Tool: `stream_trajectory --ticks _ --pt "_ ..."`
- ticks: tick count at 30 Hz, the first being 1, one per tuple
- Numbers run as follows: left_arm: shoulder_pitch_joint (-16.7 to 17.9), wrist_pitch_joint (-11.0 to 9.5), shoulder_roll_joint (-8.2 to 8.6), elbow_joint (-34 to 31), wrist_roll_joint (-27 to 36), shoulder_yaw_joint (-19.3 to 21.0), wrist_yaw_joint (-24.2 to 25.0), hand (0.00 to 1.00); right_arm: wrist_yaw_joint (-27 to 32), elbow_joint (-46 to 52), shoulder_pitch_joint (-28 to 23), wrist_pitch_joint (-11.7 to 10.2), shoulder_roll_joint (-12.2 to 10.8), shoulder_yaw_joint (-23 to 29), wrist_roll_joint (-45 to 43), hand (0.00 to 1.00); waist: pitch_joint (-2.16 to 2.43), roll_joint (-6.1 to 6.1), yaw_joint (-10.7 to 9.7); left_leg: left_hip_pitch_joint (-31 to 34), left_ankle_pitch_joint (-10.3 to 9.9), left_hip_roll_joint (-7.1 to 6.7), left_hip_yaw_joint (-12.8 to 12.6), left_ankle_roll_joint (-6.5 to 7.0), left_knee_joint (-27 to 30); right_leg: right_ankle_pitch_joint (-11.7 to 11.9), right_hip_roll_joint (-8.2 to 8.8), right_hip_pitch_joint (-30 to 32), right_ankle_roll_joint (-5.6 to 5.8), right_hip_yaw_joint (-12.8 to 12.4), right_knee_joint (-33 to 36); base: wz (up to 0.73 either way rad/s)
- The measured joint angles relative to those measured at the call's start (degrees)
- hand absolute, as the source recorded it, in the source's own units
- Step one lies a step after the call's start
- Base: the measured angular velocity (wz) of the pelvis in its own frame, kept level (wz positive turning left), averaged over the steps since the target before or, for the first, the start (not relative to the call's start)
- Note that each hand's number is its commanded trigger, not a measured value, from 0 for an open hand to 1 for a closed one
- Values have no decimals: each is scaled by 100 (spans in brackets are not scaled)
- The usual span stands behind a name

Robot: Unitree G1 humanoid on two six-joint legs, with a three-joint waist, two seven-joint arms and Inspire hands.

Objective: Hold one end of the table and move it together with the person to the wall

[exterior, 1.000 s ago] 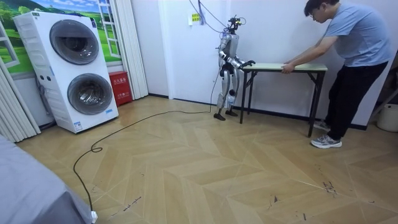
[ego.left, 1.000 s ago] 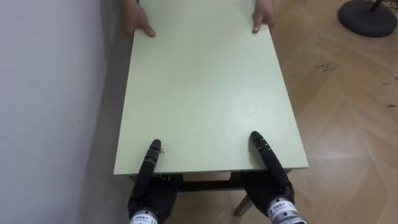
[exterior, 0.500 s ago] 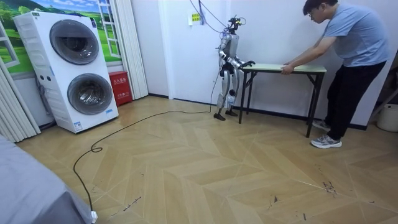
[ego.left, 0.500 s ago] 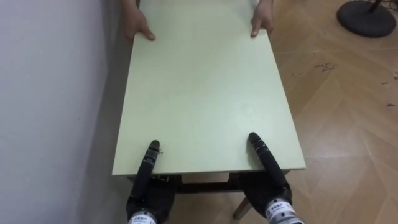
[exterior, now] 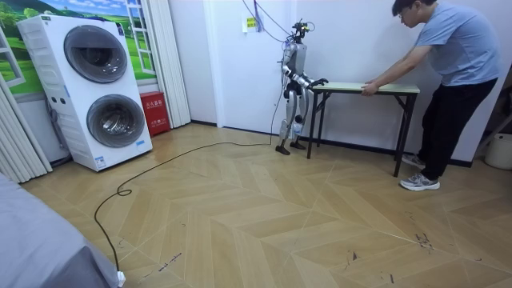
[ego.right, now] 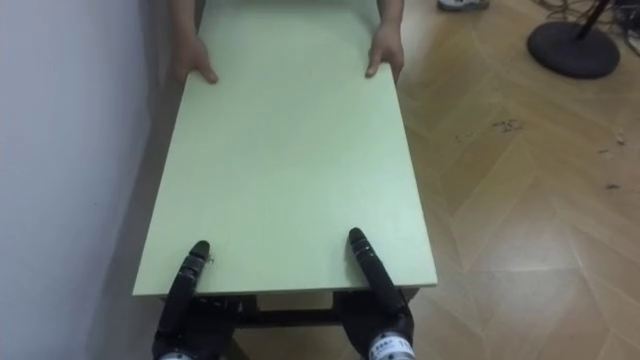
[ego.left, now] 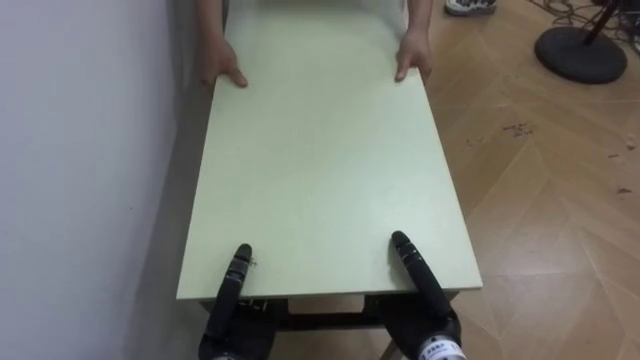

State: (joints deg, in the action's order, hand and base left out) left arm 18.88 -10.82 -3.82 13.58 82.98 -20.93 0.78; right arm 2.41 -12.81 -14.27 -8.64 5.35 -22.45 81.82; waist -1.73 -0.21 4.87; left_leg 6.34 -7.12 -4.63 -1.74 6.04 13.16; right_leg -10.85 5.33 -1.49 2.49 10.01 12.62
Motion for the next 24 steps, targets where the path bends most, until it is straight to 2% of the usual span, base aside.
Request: stream_trajectory --ticks 1,2,3,4,5,6,7,8,10,13,16,18,20,24 --pt "15 43 1 4 -56 21 12 55 -4 0 -13 3 -10 15 -16 100 9 1 0 0 0 -1 2 0 -6 0 1 0 0 9 -1 0" --pt "49 140 -18 42 -259 67 56 51 -14 -1 -44 17 -19 32 -43 100 26 7 -3 -13 1 -4 3 1 -14 0 6 -15 0 32 -9 0" --pt "57 214 -47 123 -449 94 136 40 -15 -5 -67 62 -31 68 -67 100 31 12 -8 -60 1 -8 4 2 -32 0 11 -56 0 37 -17 0" --pt "64 243 -70 172 -572 97 184 17 -16 -21 -76 81 -42 84 -81 100 43 15 -9 -83 1 -10 4 2 -46 0 12 -70 0 39 -15 0" --pt "62 305 -165 292 -999 84 273 5 -44 -76 -75 129 -66 113 -110 100 80 17 -21 -108 1 -10 1 2 -49 0 13 -86 0 53 -13 0" --pt "10 412 -263 445 -1430 53 385 0 -101 -160 -59 178 -90 125 -149 93 112 17 -62 -131 1 -11 -1 2 -44 0 15 -110 0 77 -15 0" --pt "-39 461 -291 540 -1627 52 436 0 -112 -196 -41 204 -96 127 -160 85 112 17 -76 -159 1 -10 -7 2 -48 0 16 -150 0 84 -15 0" --pt "-124 542 -288 706 -1953 62 492 0 -116 -266 -3 266 -102 136 -164 65 108 32 -124 -197 -4 -10 -11 5 -58 0 18 -168 0 88 -21 -4" --pt "-221 561 -285 799 -2296 81 516 0 -116 -307 23 362 -101 189 -165 0 118 53 -145 -199 -18 -13 -15 10 -82 0 20 -172 0 90 -21 -4" --pt "-298 690 -291 843 -2516 56 613 0 -267 -392 48 470 -93 245 -148 0 117 90 -147 -199 -41 -21 -17 22 -81 5 26 -158 8 93 -16 -5" --pt "-303 838 -282 841 -2518 47 693 0 -798 -515 6 505 -46 239 -139 0 87 179 -189 -195 -43 -27 -50 30 -81 5 40 -149 9 94 -13 -7" --pt "-303 912 -262 843 -2520 64 752 0 -1068 -533 -55 571 29 227 -169 0 105 245 -270 -196 -40 -27 -80 28 -102 -5 47 -154 23 82 -14 -6" --pt "-317 961 -262 849 -2524 74 801 0 -1239 -562 -54 648 35 214 -186 0 106 244 -314 -223 -34 -13 -113 17 -125 -18 47 -159 44 79 -15 -8" --pt "-329 1087 -240 849 -2522 61 898 0 -1529 -599 -49 755 50 210 -213 0 64 179 -338 -270 -23 -4 -137 -2 -146 -19 41 -146 46 80 -35 -5"
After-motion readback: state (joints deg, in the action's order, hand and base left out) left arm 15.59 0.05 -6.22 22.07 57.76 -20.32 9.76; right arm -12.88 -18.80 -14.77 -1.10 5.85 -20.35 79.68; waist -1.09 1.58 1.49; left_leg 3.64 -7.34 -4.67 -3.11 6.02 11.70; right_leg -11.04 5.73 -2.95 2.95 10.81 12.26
